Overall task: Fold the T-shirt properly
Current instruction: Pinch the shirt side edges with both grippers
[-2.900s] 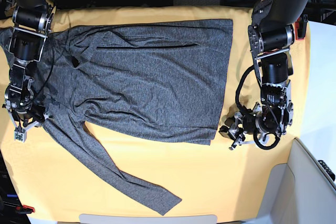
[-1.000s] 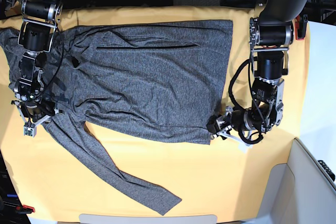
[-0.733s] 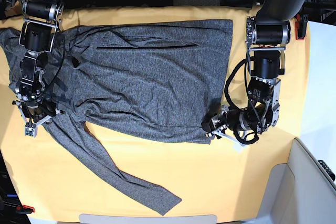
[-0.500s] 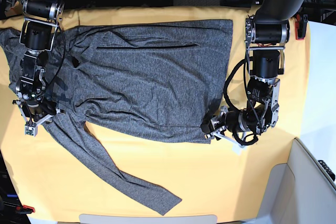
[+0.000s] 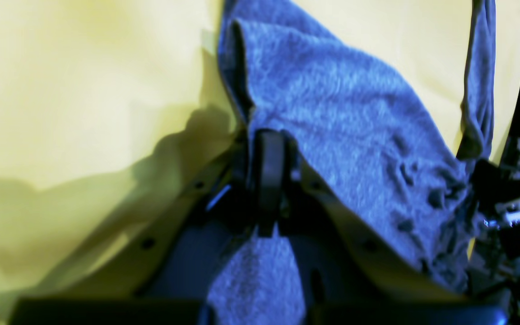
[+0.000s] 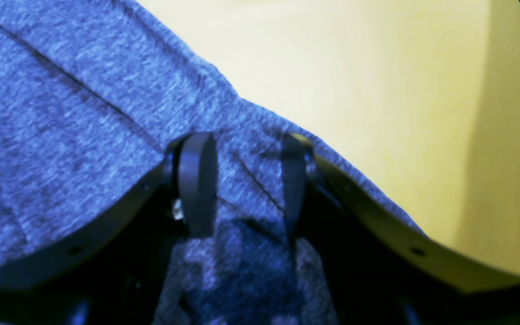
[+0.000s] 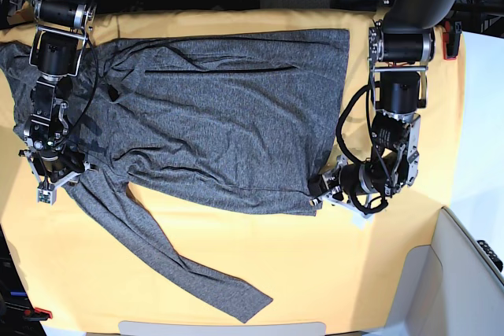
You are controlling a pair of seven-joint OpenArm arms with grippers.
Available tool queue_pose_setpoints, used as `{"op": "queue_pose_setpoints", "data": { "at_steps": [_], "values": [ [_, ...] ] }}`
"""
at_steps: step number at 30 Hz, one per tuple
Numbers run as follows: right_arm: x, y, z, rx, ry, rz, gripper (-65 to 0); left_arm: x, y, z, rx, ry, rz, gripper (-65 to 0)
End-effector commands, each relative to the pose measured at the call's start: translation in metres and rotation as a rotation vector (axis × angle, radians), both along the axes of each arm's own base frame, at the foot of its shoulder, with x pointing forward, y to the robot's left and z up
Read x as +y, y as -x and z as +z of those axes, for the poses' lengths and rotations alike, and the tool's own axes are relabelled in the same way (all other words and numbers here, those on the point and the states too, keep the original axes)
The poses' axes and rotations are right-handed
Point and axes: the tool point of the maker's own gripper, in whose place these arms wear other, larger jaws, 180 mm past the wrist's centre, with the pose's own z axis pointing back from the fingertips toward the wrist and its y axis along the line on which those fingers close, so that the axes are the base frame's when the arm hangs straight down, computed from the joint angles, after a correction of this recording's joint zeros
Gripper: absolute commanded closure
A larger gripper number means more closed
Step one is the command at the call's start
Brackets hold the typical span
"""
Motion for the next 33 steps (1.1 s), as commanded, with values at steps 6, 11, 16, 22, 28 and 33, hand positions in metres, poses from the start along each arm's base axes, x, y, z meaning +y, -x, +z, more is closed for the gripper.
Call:
{"op": "queue_pose_setpoints", "data": {
  "at_steps": [6,11,16,22,28,33],
  "values": [
    [-0.007,-0.007,0.015,-0.018,0.008,-0.003,-24.3,0.005,-0.004,0.003,-0.032,-0.002,0.024,-0.5],
    [-0.022,-0.012,0.033,-0.052,-0.015,0.004,-24.7,0.005,-0.004,0.003,-0.029,-0.002,0.024,-0.5],
    [-0.037,-0.017,0.057,-0.077,-0.061,0.020,-27.4,0.005,-0.004,0.003,-0.029,-0.002,0.024,-0.5],
    [-0.046,-0.016,0.068,-0.075,-0.059,0.070,-44.0,0.005,-0.004,0.003,-0.029,-0.002,0.024,-0.5],
    [-0.036,-0.004,0.037,-0.003,-0.130,0.137,-44.1,0.005,-0.004,0.003,-0.030,-0.004,0.022,-0.6],
    [-0.038,-0.001,0.030,0.012,-0.141,0.124,-44.1,0.005,-0.004,0.004,-0.034,-0.004,0.020,-0.6]
  ]
}}
